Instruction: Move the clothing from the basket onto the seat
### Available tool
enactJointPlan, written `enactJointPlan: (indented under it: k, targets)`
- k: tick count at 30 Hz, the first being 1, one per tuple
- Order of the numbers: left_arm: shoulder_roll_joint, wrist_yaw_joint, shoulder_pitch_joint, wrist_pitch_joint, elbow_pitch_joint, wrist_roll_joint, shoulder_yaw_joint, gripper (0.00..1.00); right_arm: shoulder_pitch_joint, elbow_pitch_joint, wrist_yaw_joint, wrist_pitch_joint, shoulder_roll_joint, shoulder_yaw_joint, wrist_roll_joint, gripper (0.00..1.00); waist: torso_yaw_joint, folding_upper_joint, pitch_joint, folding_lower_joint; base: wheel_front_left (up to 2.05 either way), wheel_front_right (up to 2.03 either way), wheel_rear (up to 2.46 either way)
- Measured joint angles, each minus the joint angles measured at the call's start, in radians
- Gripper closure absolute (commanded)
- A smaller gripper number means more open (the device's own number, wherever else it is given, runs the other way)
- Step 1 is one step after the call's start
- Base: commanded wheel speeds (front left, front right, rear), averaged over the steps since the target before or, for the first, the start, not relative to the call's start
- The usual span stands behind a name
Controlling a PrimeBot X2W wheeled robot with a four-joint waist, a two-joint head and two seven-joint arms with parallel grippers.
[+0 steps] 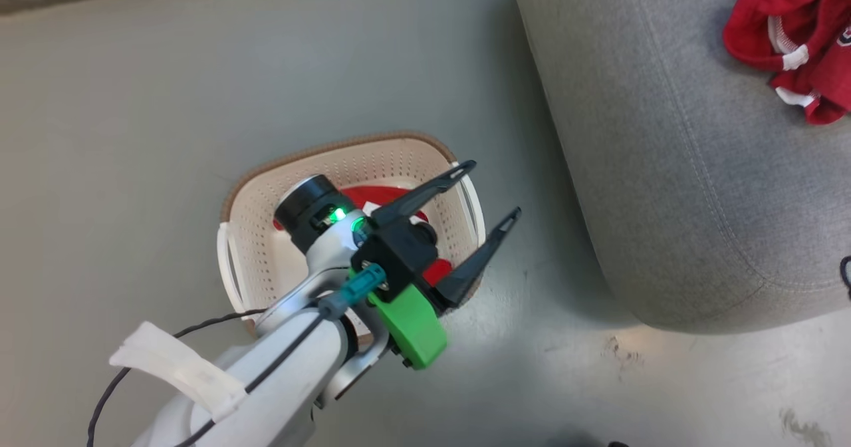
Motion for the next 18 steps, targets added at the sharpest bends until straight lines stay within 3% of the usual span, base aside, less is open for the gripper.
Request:
enactJointPlan:
  k: [8, 18]
  targets:
    - [0.001, 0.03, 0.043, -0.049, 0.046, -0.019, 0.037, 0.0, 0.089, -0.129, 0.026, 0.0, 0.027, -0.006, -0.048, 0.0, 0.019, 0.0, -0.071, 0.0, 0.0, 0.0, 0.0]
    - [0.001, 0.099, 0.146, -0.112, 0.105, -0.07, 0.102, 0.0, 0.24, -0.283, 0.048, 0.0, 0.119, 0.056, -0.117, 0.0, 0.059, 0.0, -0.192, 0.0, 0.0, 0.0, 0.0]
